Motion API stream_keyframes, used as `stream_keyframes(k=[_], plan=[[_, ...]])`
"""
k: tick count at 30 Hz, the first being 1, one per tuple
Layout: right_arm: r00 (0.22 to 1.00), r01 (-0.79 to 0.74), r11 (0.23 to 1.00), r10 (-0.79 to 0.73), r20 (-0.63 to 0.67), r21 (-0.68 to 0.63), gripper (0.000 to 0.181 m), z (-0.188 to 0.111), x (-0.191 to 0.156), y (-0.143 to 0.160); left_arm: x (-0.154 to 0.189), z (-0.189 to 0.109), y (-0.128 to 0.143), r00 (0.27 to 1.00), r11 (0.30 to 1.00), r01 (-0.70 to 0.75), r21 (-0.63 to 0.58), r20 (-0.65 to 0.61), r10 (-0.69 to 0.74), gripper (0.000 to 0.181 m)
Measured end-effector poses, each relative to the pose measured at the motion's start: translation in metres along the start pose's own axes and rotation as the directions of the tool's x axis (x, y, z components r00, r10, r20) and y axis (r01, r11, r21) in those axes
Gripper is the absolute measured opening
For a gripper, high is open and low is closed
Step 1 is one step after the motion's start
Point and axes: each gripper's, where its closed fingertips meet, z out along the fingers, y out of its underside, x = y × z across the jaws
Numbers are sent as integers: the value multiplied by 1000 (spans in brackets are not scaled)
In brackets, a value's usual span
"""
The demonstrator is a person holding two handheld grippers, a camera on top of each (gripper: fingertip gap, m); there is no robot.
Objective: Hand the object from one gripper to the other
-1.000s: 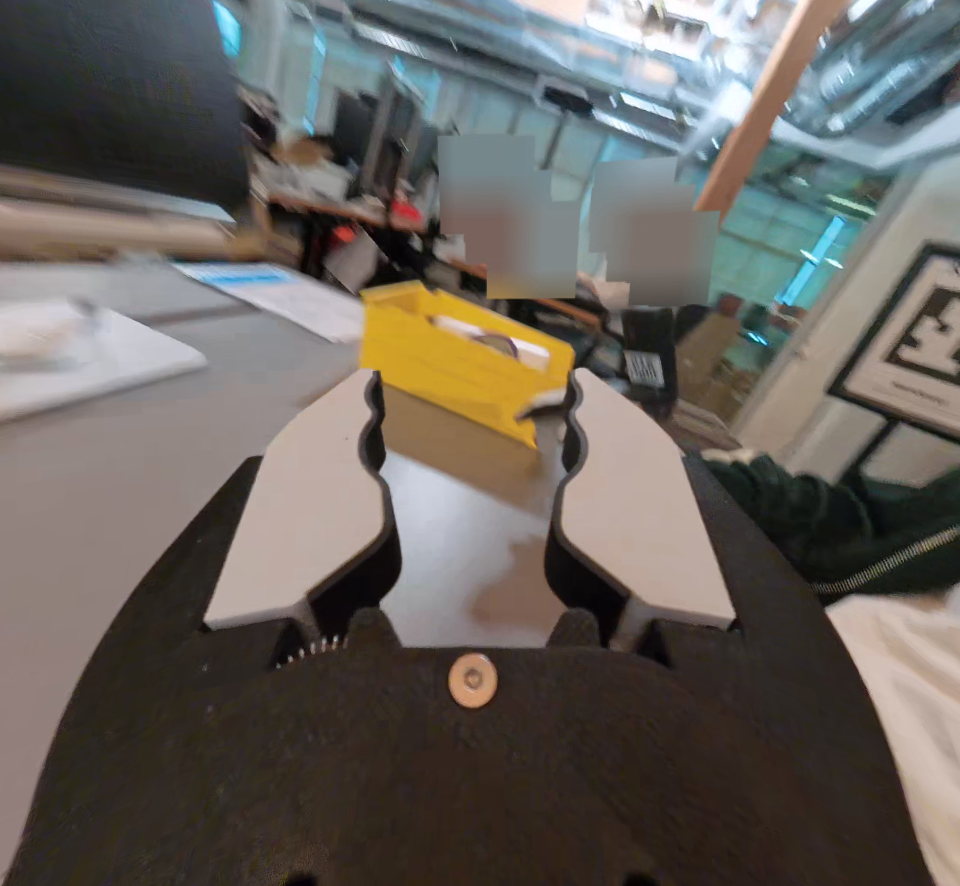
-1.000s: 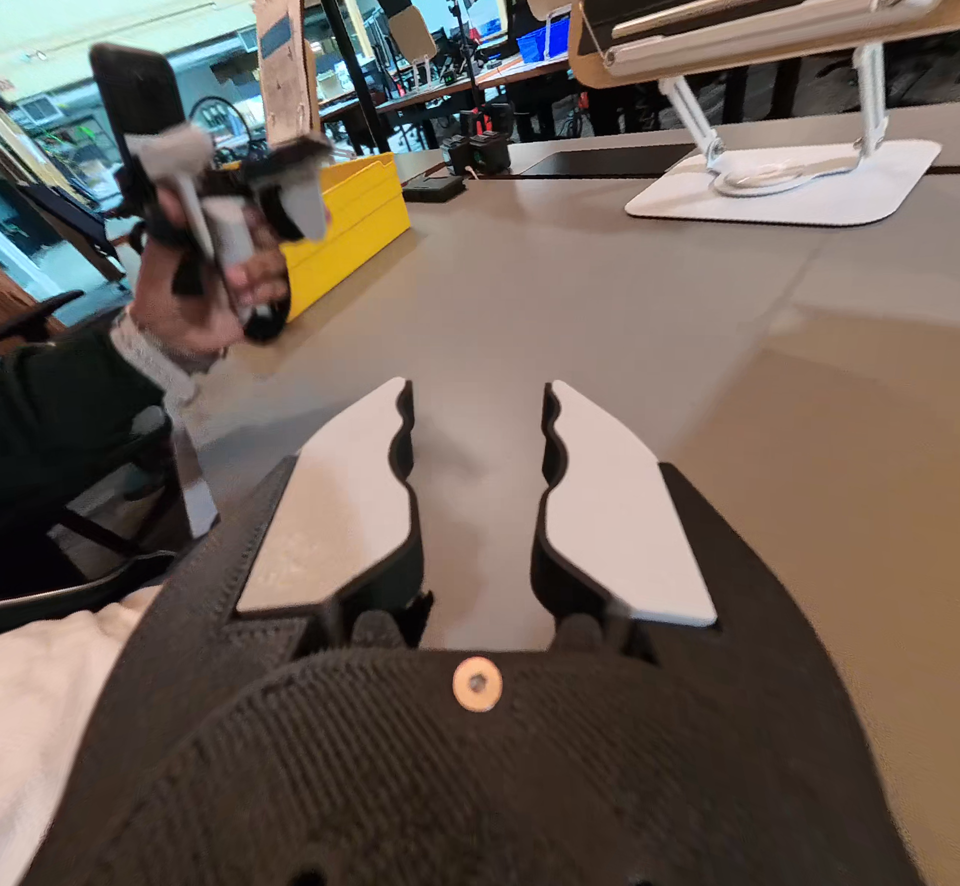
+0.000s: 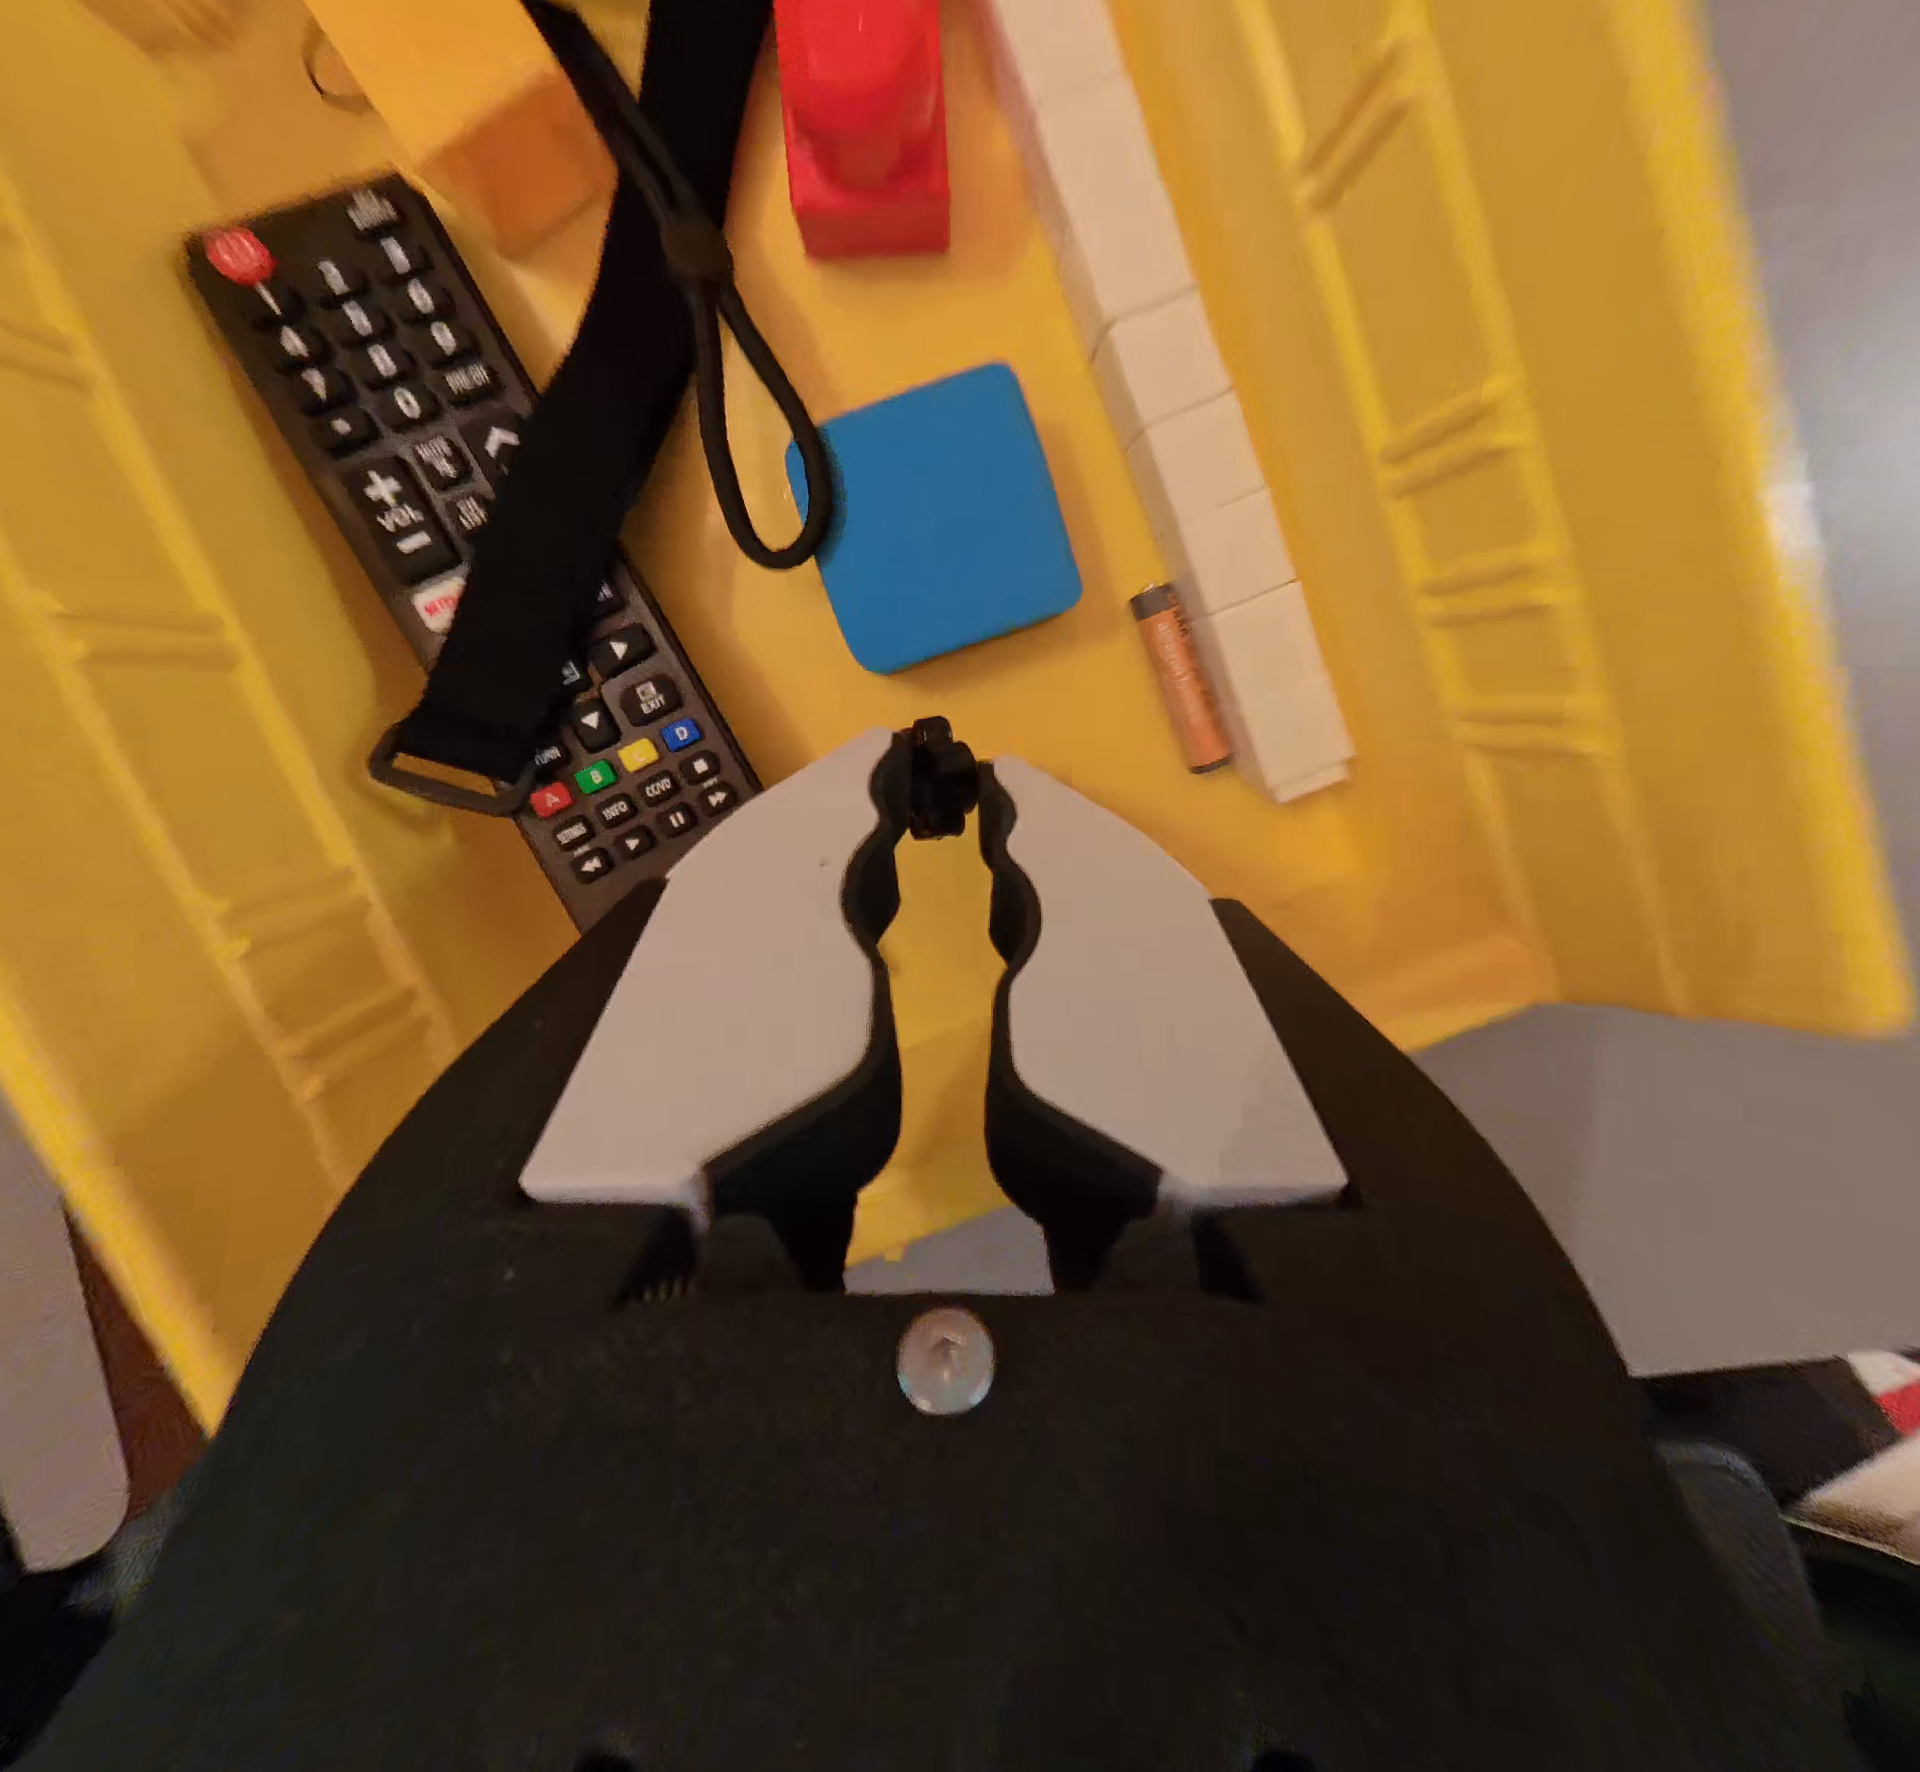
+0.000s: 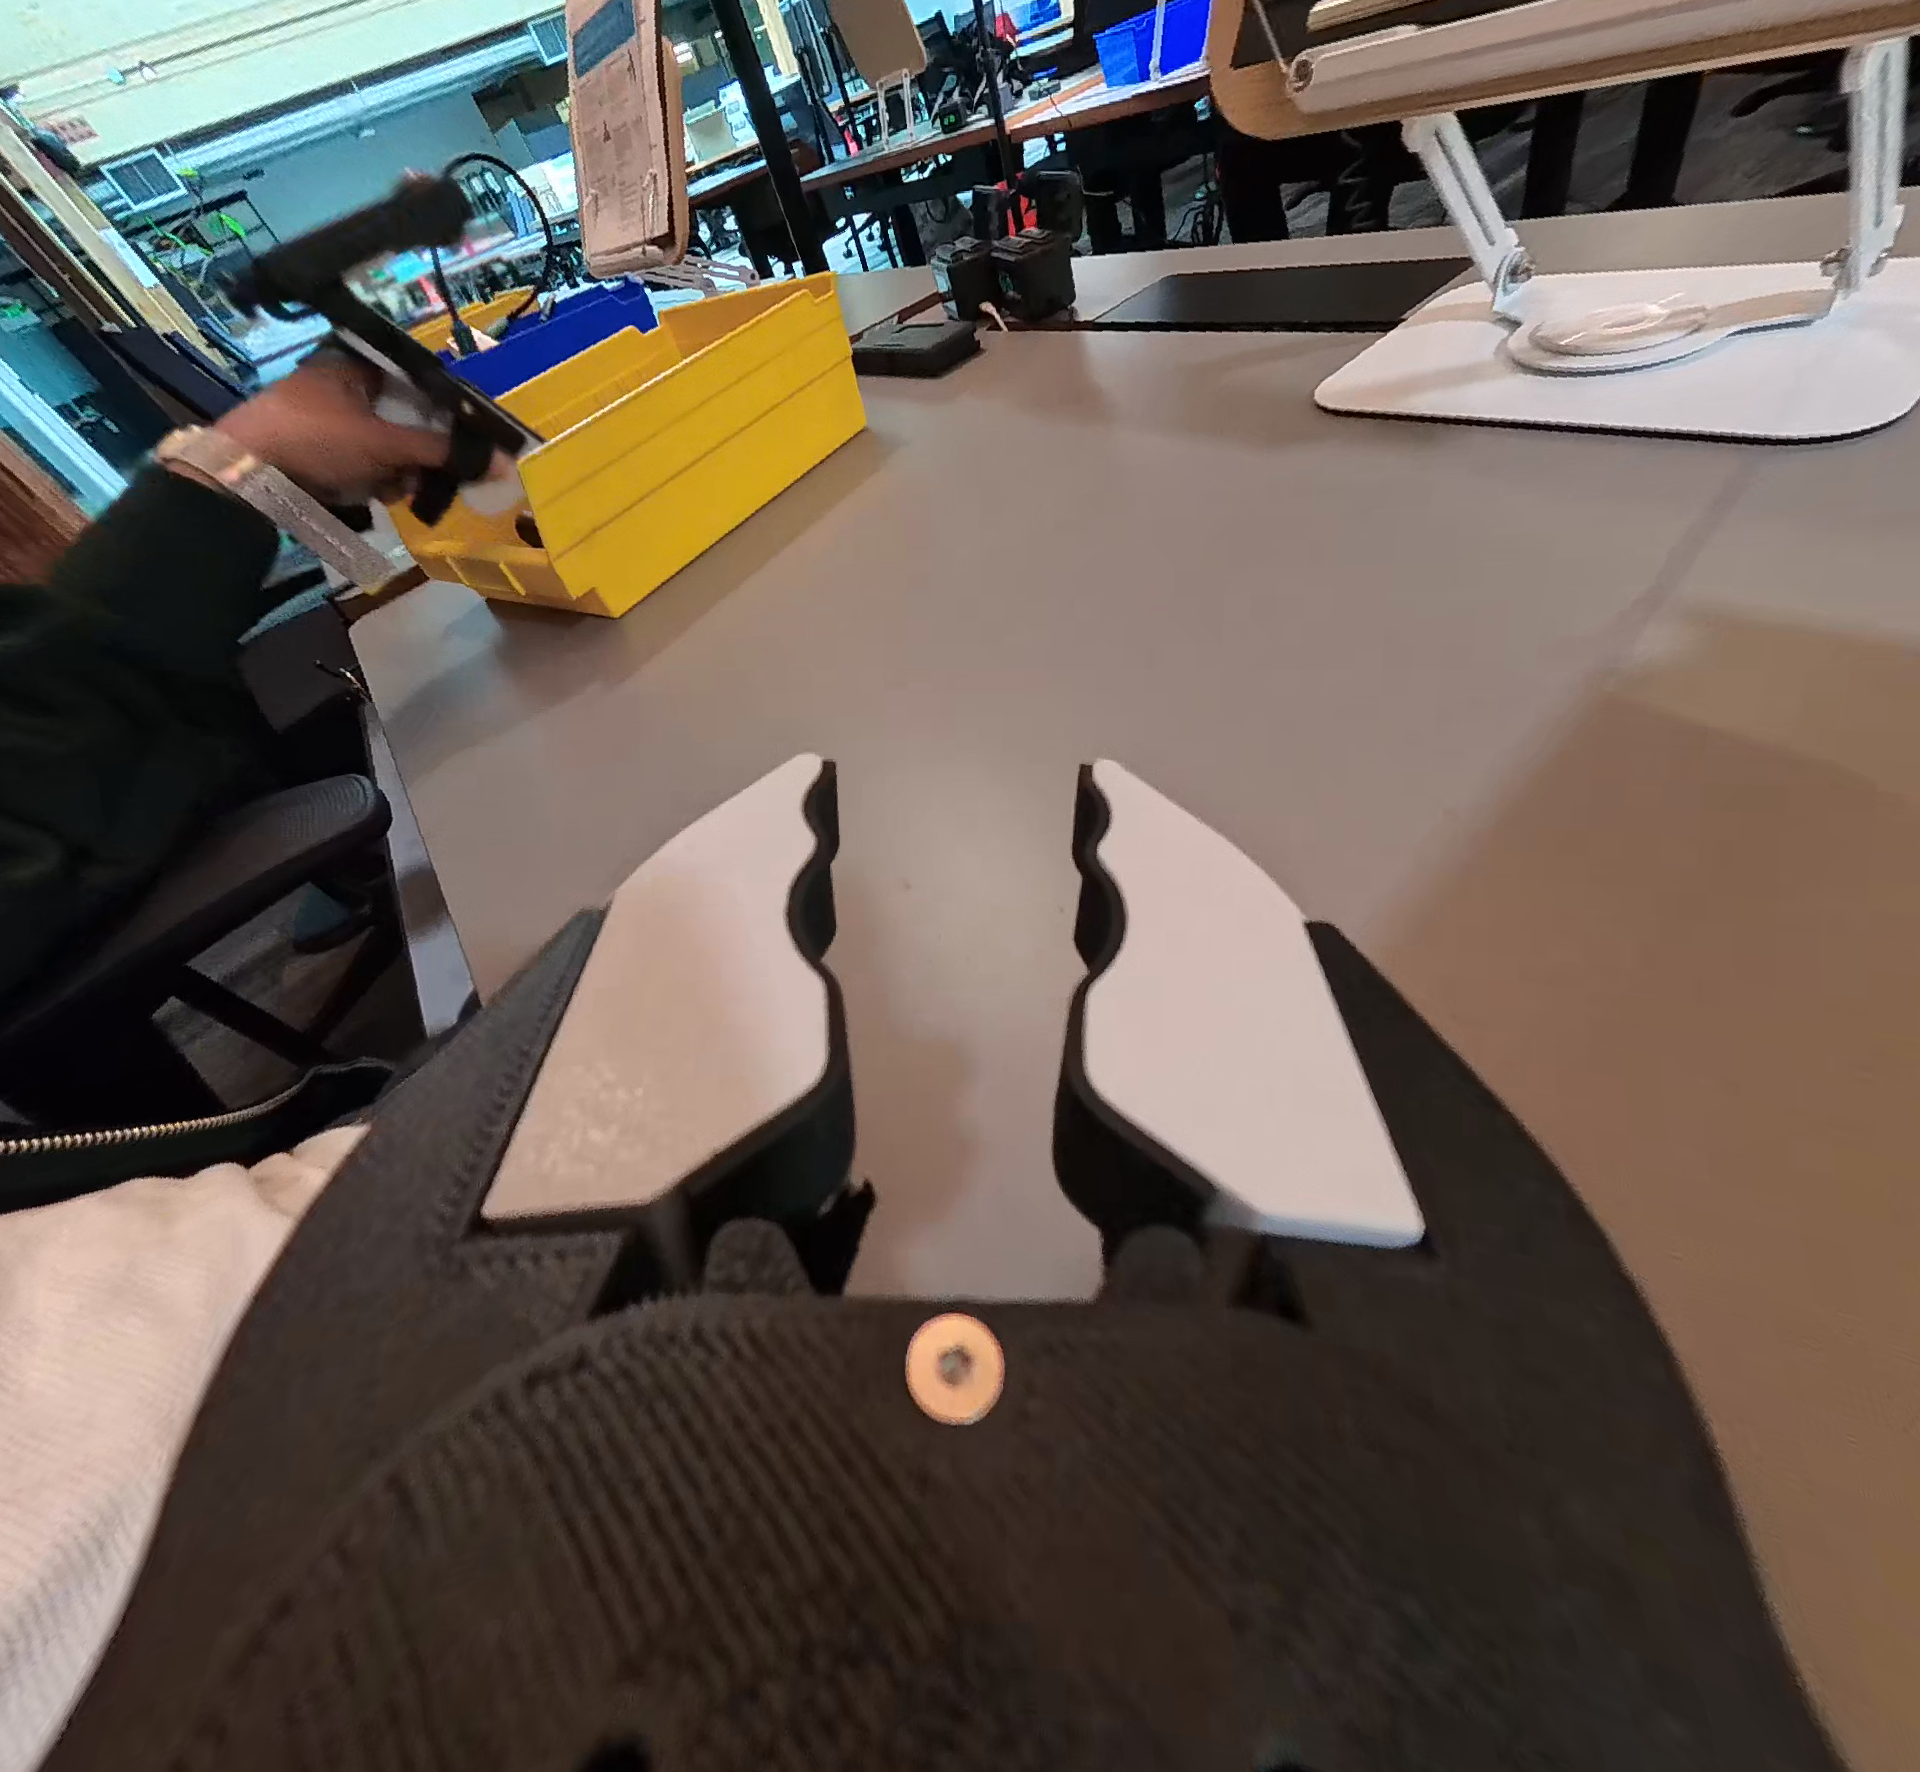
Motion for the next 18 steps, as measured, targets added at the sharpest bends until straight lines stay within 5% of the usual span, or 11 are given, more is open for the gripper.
stream_keyframes(k=[4, 6, 8, 10, 13, 18], plan=[[999, 51, 998, -51, -3, -23, 44, 4, -4, 3, 47, -55, -40, 958, 962, 36, 270, -284, 43, 13], [997, 73, 997, -73, 17, -10, 40, 10, -12, 2, 107, -102, -66, 806, 894, 100, 437, -562, 184, 13], [991, 89, 996, -91, 94, 32, 38, 22, -32, -2, 169, -145, -78, 571, 852, 184, 490, -759, 313, 13], [969, 171, 983, -180, 169, 64, 41, 33, -56, -2, 234, -167, -77, 350, 860, 188, 474, -851, 392, 13], [896, 400, 909, -415, 162, 115, 44, 35, -80, -3, 338, -154, -52, 121, 915, 71, 398, -914, 388, 12], [799, 549, 800, -588, 131, 241, 21, 4, -101, -18, 463, -97, 19, -204, 994, -81, 75, -977, 57, 12]])
